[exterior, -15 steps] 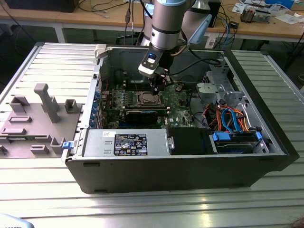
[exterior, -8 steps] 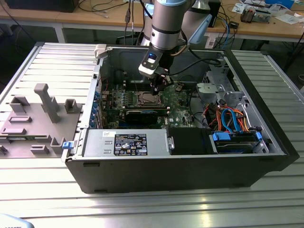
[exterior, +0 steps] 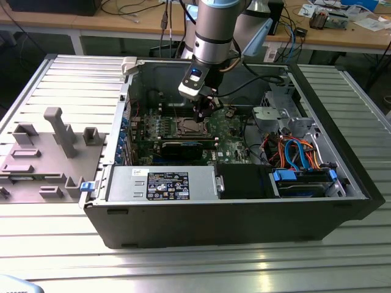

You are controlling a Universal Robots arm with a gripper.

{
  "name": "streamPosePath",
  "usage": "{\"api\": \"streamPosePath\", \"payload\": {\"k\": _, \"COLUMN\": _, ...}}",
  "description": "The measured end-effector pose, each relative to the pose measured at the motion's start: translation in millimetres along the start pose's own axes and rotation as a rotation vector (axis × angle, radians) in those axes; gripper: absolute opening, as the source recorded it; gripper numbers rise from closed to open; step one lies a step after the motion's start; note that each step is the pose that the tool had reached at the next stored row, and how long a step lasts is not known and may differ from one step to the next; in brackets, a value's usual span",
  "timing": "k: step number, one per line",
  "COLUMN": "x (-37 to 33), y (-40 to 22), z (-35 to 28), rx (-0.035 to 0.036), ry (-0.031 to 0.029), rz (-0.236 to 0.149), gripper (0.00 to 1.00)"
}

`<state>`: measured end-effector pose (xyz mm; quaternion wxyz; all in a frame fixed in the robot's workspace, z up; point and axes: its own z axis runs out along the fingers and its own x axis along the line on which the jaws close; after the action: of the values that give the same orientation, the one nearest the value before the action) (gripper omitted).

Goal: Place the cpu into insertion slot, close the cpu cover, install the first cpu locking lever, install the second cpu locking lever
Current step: 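Install the first cpu locking lever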

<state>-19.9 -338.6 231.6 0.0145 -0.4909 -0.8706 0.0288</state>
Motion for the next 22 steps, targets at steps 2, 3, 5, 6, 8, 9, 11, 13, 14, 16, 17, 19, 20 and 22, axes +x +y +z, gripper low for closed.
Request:
{"api": "streamPosePath", "payload": {"k": 2, "x": 0.0, "y": 0.0, "z": 0.0, "rx": 0.0000, "ry": -0.0001, "rz": -0.001, "gripper": 0.11}}
{"api": "streamPosePath", "payload": {"k": 3, "x": 0.0, "y": 0.0, "z": 0.1, "rx": 0.0000, "ry": -0.0001, "rz": -0.002, "gripper": 0.11}}
{"api": "streamPosePath", "payload": {"k": 5, "x": 0.0, "y": 0.0, "z": 0.1, "rx": 0.0000, "ry": -0.0002, "rz": -0.003, "gripper": 0.11}}
{"api": "streamPosePath", "payload": {"k": 6, "x": 0.0, "y": 0.0, "z": 0.1, "rx": 0.0000, "ry": -0.0002, "rz": -0.003, "gripper": 0.11}}
{"api": "streamPosePath", "payload": {"k": 8, "x": 0.0, "y": 0.0, "z": 0.1, "rx": 0.0000, "ry": -0.0002, "rz": -0.004, "gripper": 0.11}}
{"api": "streamPosePath", "payload": {"k": 9, "x": 0.0, "y": 0.0, "z": 0.1, "rx": 0.0000, "ry": -0.0002, "rz": -0.004, "gripper": 0.11}}
{"api": "streamPosePath", "payload": {"k": 11, "x": 0.0, "y": 0.0, "z": 0.1, "rx": 0.0000, "ry": -0.0003, "rz": -0.006, "gripper": 0.11}}
{"api": "streamPosePath", "payload": {"k": 13, "x": 0.0, "y": 0.0, "z": 0.2, "rx": 0.0000, "ry": -0.0004, "rz": -0.007, "gripper": 0.11}}
{"api": "streamPosePath", "payload": {"k": 14, "x": 0.0, "y": 0.0, "z": 0.2, "rx": 0.0000, "ry": -0.0004, "rz": -0.007, "gripper": 0.11}}
{"api": "streamPosePath", "payload": {"k": 16, "x": 0.0, "y": 0.0, "z": 0.2, "rx": 0.0000, "ry": -0.0005, "rz": -0.008, "gripper": 0.11}}
{"api": "streamPosePath", "payload": {"k": 17, "x": 0.0, "y": 0.0, "z": 0.2, "rx": 0.0000, "ry": -0.0006, "rz": -0.009, "gripper": 0.11}}
{"api": "streamPosePath", "payload": {"k": 19, "x": 0.0, "y": 0.0, "z": 0.3, "rx": 0.0000, "ry": -0.0006, "rz": -0.010, "gripper": 0.11}}
{"api": "streamPosePath", "payload": {"k": 20, "x": 0.0, "y": 0.0, "z": 0.3, "rx": 0.0000, "ry": -0.0006, "rz": -0.010, "gripper": 0.11}}
{"api": "streamPosePath", "payload": {"k": 22, "x": 0.0, "y": 0.0, "z": 0.3, "rx": 0.0000, "ry": -0.0007, "rz": -0.011, "gripper": 0.11}}
